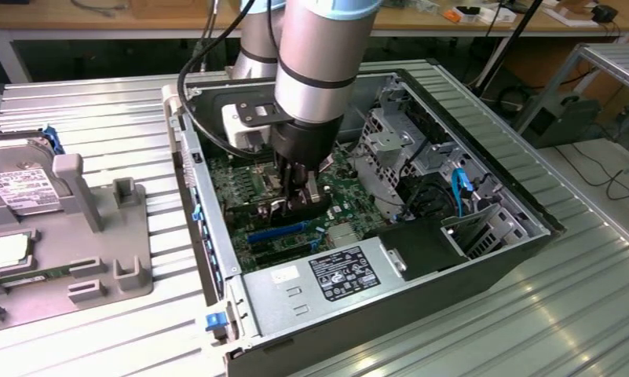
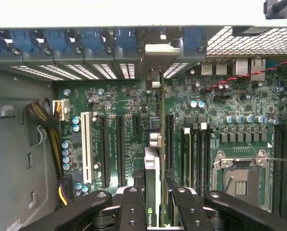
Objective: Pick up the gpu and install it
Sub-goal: 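Insert the gpu into the slot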
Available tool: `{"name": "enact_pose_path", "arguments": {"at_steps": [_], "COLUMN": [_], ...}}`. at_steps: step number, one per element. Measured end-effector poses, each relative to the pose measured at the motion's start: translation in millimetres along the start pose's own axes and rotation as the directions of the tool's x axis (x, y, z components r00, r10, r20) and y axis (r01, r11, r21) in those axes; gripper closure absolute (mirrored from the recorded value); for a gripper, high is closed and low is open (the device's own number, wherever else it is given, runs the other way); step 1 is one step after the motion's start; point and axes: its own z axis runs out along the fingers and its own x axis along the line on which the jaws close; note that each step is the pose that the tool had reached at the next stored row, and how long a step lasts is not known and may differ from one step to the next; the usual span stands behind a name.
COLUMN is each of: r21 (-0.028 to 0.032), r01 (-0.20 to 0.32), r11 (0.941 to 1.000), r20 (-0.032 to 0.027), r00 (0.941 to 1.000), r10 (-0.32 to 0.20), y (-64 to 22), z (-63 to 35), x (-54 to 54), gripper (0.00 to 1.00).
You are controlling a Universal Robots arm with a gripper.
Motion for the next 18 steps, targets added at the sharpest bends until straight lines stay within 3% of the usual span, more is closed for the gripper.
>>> {"name": "enact_pose_path", "arguments": {"at_steps": [7,18], "r21": [0.0,0.0], "r01": [0.0,0.0], "r11": [1.0,1.0], "r20": [0.0,0.0], "r00": [1.0,1.0], "r10": [0.0,0.0], "y": [2.1,3.1], "z": [10.5,11.5], "x": [-0.4,1.7], "gripper": [0.73,0.73]}}
